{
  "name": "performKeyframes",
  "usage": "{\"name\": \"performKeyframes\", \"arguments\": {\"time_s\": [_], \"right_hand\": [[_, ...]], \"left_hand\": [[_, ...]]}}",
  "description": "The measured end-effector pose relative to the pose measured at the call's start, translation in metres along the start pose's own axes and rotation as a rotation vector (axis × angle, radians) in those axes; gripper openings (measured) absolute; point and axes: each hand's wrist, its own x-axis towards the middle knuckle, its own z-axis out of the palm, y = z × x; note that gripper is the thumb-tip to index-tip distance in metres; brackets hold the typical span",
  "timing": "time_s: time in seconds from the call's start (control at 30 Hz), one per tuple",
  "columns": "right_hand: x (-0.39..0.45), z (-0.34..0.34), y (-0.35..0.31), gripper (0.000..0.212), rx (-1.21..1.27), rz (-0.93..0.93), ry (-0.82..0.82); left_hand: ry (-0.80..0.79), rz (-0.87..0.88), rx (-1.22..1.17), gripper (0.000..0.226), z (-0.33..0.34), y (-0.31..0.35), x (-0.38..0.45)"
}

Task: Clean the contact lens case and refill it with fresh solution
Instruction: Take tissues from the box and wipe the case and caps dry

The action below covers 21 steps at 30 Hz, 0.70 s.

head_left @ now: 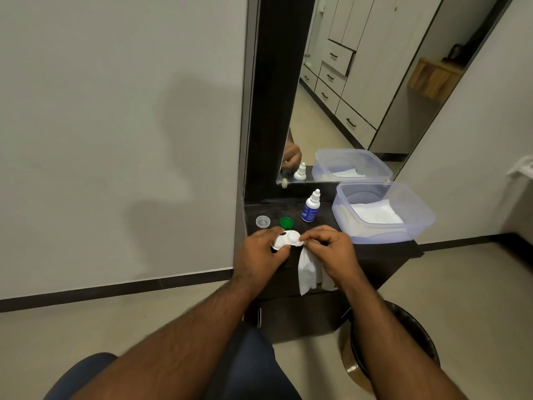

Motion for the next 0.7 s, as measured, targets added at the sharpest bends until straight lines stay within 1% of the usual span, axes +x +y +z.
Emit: {"name": "performKeyframes", "arguments": {"time_s": [0.07, 0.17, 0.3, 0.47, 0.6, 0.7], "right_hand": [[-0.0005, 0.0014, -0.0002, 0.022, 0.015, -0.011, 0.021], [-0.0007, -0.0004, 0.0003, 0.022, 0.008, -0.011, -0.012], [-0.0016, -0.0003, -0.0012, 0.017, 0.093, 0.105, 0.036], [-0.002, -0.0014, -0.0022, 0.014, 0.118, 0.154, -0.022], [-0.0024, 0.0036, -0.0063, 0.01, 0.112, 0.15, 0.091], [-0.0043, 0.0033, -0.0067, 0.009, 0.094, 0.143, 0.022]], "left_hand": [[0.001, 0.0, 0.002, 0.039, -0.0004, 0.0002, 0.0005], [0.001, 0.004, 0.002, 0.038, -0.0006, 0.0001, 0.0002], [-0.008, 0.011, 0.005, 0.038, -0.0011, 0.0011, -0.0002], [0.001, 0.001, 0.013, 0.039, 0.0002, -0.0005, 0.0001], [-0.019, 0.012, 0.037, 0.042, 0.002, -0.0019, -0.0002], [-0.019, -0.006, 0.037, 0.044, 0.0021, -0.002, -0.0001]]}}
